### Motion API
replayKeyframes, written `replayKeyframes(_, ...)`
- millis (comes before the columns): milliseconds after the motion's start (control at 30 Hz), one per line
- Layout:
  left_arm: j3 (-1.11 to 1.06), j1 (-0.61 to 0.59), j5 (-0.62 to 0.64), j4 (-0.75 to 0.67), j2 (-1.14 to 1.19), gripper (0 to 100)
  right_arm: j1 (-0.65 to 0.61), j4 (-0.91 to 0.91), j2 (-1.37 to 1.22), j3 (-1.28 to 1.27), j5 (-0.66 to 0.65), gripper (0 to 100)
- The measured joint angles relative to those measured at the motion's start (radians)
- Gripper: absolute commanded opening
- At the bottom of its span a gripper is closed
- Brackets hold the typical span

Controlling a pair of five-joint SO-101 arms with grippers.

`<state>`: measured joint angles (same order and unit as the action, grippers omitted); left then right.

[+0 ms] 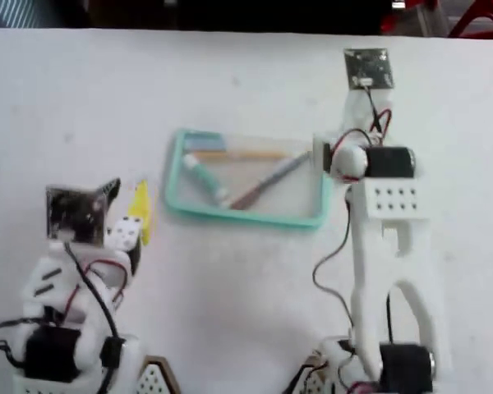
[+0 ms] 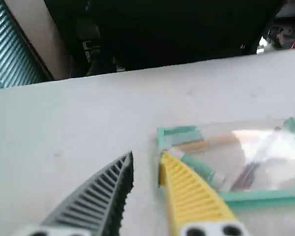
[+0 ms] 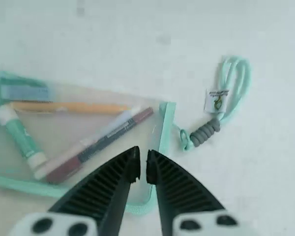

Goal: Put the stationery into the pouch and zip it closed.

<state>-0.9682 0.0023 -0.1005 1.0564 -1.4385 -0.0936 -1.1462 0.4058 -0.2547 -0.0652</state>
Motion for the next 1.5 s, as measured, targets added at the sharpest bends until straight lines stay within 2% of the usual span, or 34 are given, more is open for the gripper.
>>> replayKeyframes(100, 0.241, -0.002, -0.078, 0.123, 0.287, 2, -0.009, -0.006, 0.143, 0.000, 0.000, 1.8)
replayKeyframes(233, 0.592, -0.069, -0.020, 0.351, 0.661, 2, -0.061, -0.063, 0.365, 0.000, 0.000, 1.8)
replayKeyframes(333, 0.776, -0.092, 0.003, 0.471, 0.710, 2, -0.089, -0.120, 0.557, 0.000, 0.000, 1.8)
replayKeyframes(400, 0.813, -0.094, 0.005, 0.480, 0.678, 2, -0.100, -0.141, 0.701, 0.000, 0.000, 1.8)
replayKeyframes(500, 0.770, -0.098, 0.005, 0.473, 0.565, 2, -0.098, -0.147, 0.907, 0.003, 0.000, 1.7)
replayKeyframes(567, 0.697, -0.100, 0.005, 0.414, 0.453, 2, -0.098, -0.147, 1.026, 0.003, 0.000, 1.7)
replayKeyframes(733, 0.393, -0.101, -0.008, 0.285, 0.078, 2, -0.100, -0.147, 1.257, 0.005, 0.000, 2.0)
replayKeyframes(833, 0.207, -0.063, -0.115, 0.221, -0.233, 2, -0.100, -0.147, 1.339, -0.035, 0.000, 2.1)
replayKeyframes(900, 0.124, -0.052, -0.163, 0.210, -0.353, 2, -0.101, -0.147, 1.367, -0.094, -0.012, 1.8)
replayKeyframes(1000, 0.069, -0.054, -0.147, 0.206, -0.307, 4, -0.100, -0.147, 1.373, -0.209, -0.083, 1.8)
replayKeyframes(1067, 0.060, -0.054, -0.112, 0.196, -0.278, 9, -0.098, -0.129, 1.376, -0.290, -0.121, 1.9)
replayKeyframes(1200, 0.020, 0.018, -0.044, 0.195, -0.269, 16, -0.098, -0.068, 1.379, -0.460, -0.183, 2.1)
replayKeyframes(1300, -0.038, 0.043, 0.003, 0.186, -0.269, 11, -0.098, -0.025, 1.379, -0.568, -0.206, 2.1)
replayKeyframes(1367, -0.098, 0.048, 0.025, 0.147, -0.278, 2, -0.098, -0.003, 1.379, -0.626, -0.209, 1.9)
replayKeyframes(1500, -0.247, 0.018, 0.031, 0.051, -0.382, 2, -0.098, 0.043, 1.379, -0.720, -0.212, 1.8)
